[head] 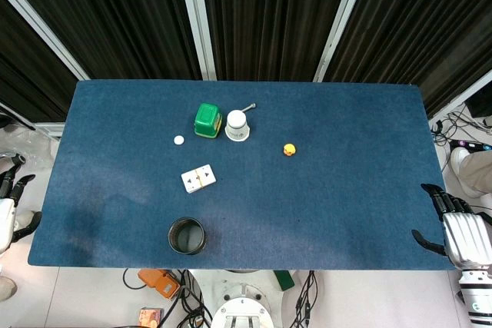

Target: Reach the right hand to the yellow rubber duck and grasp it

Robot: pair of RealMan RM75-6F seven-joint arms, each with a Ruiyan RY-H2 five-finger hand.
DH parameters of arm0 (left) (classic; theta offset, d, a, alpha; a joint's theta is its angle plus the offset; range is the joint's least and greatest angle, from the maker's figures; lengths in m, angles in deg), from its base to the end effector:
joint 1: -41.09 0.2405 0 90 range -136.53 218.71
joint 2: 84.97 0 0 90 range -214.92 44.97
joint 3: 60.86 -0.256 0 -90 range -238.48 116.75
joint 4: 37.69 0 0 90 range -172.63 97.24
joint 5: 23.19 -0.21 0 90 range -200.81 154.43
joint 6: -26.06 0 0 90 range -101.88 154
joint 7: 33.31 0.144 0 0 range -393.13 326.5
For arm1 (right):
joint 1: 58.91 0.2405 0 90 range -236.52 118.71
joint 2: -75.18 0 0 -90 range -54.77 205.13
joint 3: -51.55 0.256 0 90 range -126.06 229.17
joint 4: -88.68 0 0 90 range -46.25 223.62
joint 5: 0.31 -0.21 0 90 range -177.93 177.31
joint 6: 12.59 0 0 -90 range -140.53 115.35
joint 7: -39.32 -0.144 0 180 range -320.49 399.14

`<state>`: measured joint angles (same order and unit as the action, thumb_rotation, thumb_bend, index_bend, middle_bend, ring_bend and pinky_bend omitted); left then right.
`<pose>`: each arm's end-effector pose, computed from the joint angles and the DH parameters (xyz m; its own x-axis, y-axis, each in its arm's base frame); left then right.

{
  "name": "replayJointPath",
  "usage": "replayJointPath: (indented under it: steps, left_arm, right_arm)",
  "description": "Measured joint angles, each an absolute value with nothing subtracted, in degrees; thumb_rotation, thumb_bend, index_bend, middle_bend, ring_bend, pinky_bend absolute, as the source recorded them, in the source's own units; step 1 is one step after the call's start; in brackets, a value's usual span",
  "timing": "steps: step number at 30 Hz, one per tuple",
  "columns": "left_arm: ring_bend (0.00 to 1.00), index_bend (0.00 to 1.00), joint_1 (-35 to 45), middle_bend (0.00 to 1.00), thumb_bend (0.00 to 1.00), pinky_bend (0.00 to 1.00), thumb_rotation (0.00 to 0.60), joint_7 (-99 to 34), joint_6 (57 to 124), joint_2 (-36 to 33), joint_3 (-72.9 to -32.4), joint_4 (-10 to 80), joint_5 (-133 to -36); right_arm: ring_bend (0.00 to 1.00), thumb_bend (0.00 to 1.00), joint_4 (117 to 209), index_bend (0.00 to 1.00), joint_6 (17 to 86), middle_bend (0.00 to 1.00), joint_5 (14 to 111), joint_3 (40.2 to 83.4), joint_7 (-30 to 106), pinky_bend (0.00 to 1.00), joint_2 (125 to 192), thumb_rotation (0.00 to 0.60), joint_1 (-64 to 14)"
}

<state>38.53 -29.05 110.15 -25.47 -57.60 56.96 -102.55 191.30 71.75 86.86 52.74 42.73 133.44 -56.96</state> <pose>-0.3310 0.1684 0.1868 0.4857 0.0363 0.8733 0.8632 0.1376 -0.4858 -0.2911 -0.1577 0.1682 0.3804 -0.0680 0.9223 -0.9242 0.0086 0.3819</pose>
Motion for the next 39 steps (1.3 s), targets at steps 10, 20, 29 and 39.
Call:
replayJointPath:
  steps: [10, 20, 29, 39]
  left_arm:
    - [0.06, 0.17, 38.6, 0.01, 0.3, 0.19, 0.6, -28.9, 110.1, -25.6, -57.6, 57.1, -102.4]
    - [0.06, 0.17, 38.5, 0.01, 0.3, 0.19, 0.6, -28.9, 109.9, -25.6, -57.7, 57.2, -102.4]
    - [0.06, 0.17, 39.1, 0.01, 0.3, 0.19, 0.6, -28.6, 111.0, -25.7, -58.1, 57.8, -103.2]
    - [0.06, 0.17, 39.1, 0.01, 0.3, 0.19, 0.6, -29.0, 110.8, -25.8, -58.0, 57.8, -103.0]
  right_arm:
    - [0.29, 0.33, 191.1, 0.18, 72.2, 0.23, 86.8, 52.8, 42.2, 0.29, 133.4, 0.6, -57.1]
    - [0.29, 0.33, 189.7, 0.21, 69.4, 0.23, 83.5, 54.2, 41.0, 0.29, 133.6, 0.6, -55.8]
    - [0.29, 0.33, 183.5, 0.28, 63.5, 0.23, 82.3, 56.6, 38.5, 0.28, 137.1, 0.6, -50.7]
    - [0.29, 0.33, 170.0, 0.3, 45.5, 0.23, 78.1, 59.9, 31.6, 0.27, 144.1, 0.6, -39.2]
